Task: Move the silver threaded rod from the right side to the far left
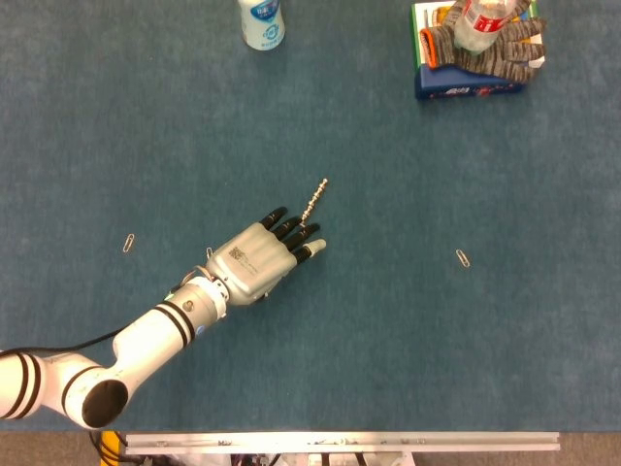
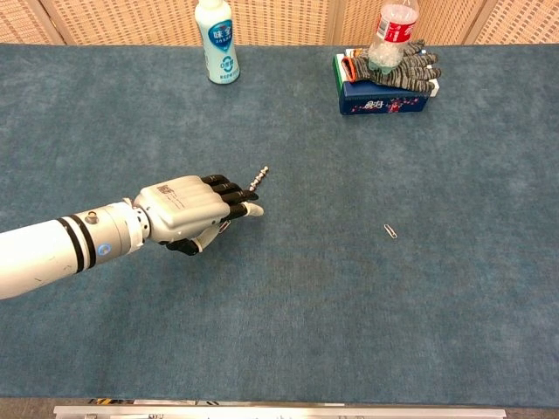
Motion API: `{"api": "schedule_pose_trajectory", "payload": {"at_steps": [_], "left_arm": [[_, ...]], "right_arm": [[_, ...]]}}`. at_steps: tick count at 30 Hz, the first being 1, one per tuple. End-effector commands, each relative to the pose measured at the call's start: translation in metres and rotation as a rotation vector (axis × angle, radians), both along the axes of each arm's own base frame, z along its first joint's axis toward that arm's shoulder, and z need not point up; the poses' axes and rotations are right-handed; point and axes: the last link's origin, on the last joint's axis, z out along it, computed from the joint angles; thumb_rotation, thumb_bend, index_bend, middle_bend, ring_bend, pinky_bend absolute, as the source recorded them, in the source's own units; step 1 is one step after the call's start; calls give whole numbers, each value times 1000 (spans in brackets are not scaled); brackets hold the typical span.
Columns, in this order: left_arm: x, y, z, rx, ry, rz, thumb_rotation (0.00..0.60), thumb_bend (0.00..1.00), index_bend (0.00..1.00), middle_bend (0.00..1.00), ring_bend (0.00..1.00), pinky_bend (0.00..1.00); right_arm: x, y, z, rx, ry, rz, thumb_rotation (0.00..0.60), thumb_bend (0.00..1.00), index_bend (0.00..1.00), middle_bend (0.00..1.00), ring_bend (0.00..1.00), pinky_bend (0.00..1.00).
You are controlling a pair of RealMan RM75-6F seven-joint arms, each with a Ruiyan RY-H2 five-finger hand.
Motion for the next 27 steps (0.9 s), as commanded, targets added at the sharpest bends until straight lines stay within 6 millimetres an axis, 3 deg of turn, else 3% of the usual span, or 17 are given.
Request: {"api": "schedule_pose_trajectory", "payload": {"at_steps": [1, 27], "left_arm": [[2, 2, -2, 2, 1, 1, 600, 784, 33, 0, 0, 0], [-1, 10, -5, 46, 68, -21, 600, 784, 46, 0, 0, 0]], "right_arm": [[0, 0, 0, -1, 0, -1, 600, 169, 211, 113, 0, 0], [2, -5, -5, 11, -15, 3, 600, 169, 211, 113, 0, 0]]}}
